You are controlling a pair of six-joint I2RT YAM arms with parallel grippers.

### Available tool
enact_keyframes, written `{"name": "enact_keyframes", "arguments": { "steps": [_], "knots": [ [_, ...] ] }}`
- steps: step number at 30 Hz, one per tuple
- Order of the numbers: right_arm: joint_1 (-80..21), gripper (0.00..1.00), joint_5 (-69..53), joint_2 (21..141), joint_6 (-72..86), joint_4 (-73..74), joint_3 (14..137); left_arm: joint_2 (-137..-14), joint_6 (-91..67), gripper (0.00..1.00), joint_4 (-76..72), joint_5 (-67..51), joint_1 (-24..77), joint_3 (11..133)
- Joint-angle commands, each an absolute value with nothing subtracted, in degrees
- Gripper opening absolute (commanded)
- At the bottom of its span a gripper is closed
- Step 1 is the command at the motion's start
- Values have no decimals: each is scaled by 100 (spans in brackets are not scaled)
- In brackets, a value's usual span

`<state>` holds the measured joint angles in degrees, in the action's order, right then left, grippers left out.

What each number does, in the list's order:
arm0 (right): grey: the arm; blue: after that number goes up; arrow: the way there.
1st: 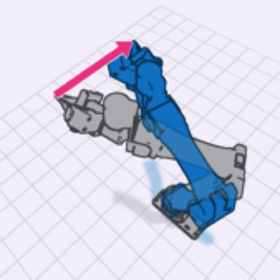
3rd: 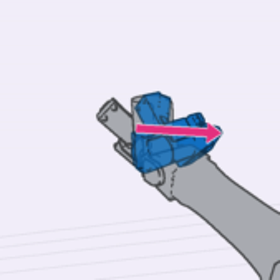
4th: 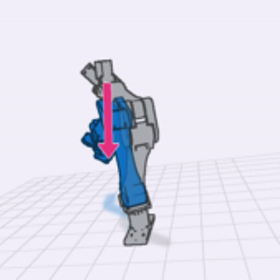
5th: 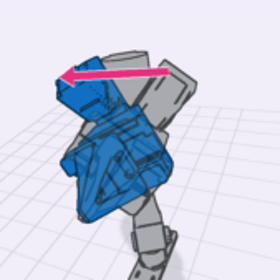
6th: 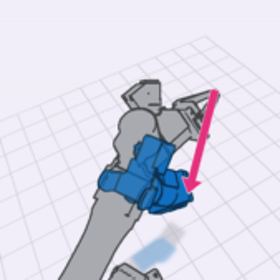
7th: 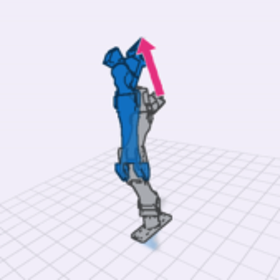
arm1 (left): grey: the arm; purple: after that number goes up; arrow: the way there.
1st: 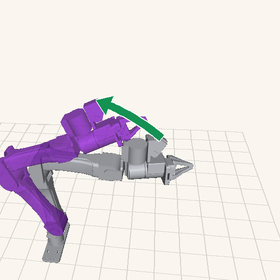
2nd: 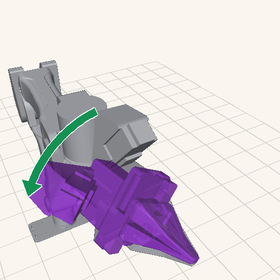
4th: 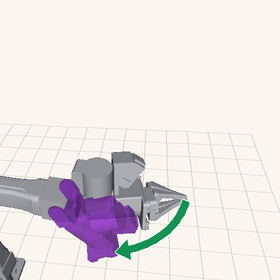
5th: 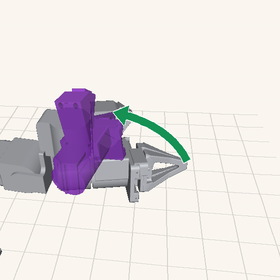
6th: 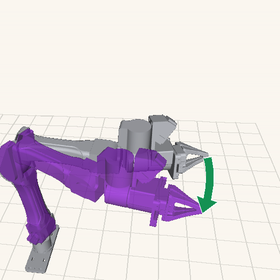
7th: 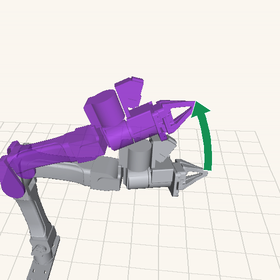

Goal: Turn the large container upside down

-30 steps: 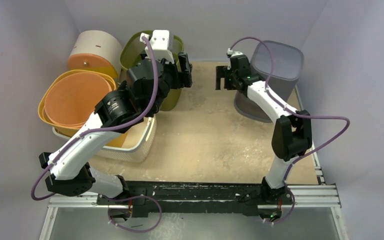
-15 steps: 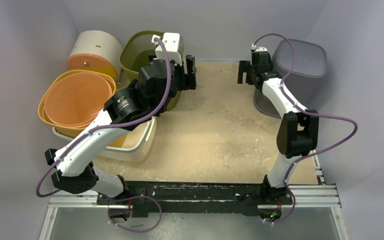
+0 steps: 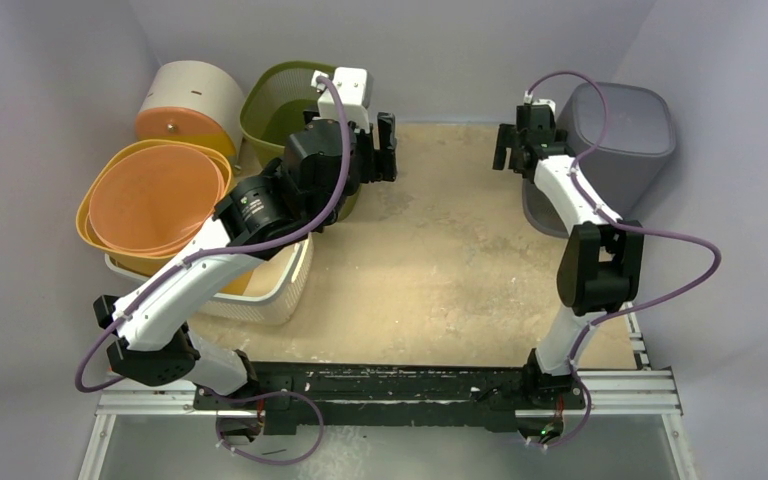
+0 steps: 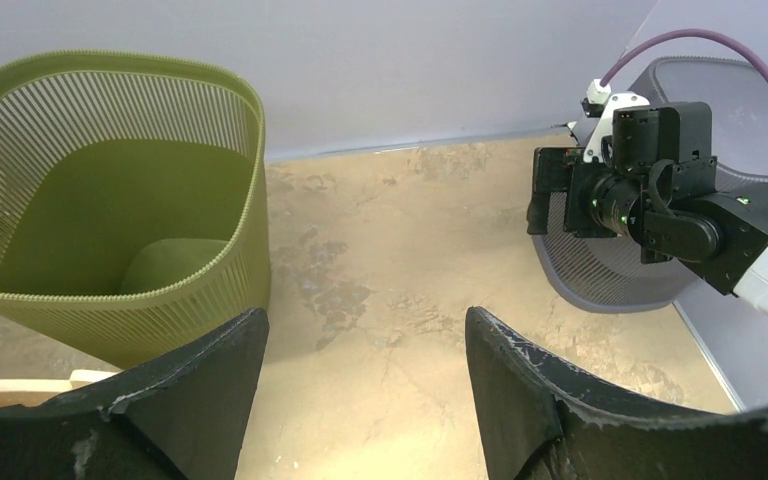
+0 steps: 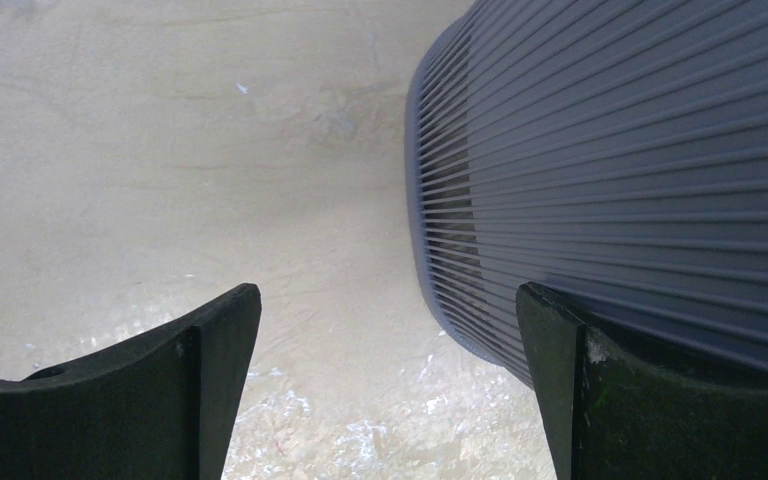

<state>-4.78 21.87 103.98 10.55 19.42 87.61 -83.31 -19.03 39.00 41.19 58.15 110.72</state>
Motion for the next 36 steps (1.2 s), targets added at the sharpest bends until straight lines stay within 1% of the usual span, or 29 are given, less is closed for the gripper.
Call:
{"name": "enact_keyframes", "arguments": {
  "steps": [1, 5, 9, 13, 20, 24, 28, 31, 36],
  "knots": [
    [-520, 100, 1876, 10105, 788, 1810, 8911, -8245, -1901, 70, 3873, 4170, 5808, 11173],
    [-1012, 100, 1476, 9812, 596, 1949, 9148, -8258, -1930, 70, 3925, 4311, 5809, 11234],
    [-1697, 100, 1175, 9706, 586, 2316, 9854, -8279, -1913, 70, 3937, 4473, 5808, 11381],
    [-1822, 100, 181, 9923, 1154, 2553, 10681, -8277, -1794, 70, 3909, 4591, 5804, 11552],
    [-2050, 100, -1146, 10469, 2125, 1885, 11510, -8361, -1443, 70, 3853, 4549, 5809, 11935],
    [-2310, 94, -1639, 11224, 2495, 1914, 12386, -8378, -1426, 70, 3954, 4478, 5809, 11932],
    [-2555, 88, -1936, 11846, 2909, 1893, 13143, -8317, -1457, 70, 3883, 4453, 5810, 11810],
    [-2696, 87, -1925, 12152, 3120, 1862, 13515, -8257, -1462, 70, 3846, 4448, 5810, 11731],
    [-2757, 84, -1870, 12360, 3292, 1752, 13569, -8177, -1502, 70, 3823, 4453, 5804, 11611]
  ]
}}
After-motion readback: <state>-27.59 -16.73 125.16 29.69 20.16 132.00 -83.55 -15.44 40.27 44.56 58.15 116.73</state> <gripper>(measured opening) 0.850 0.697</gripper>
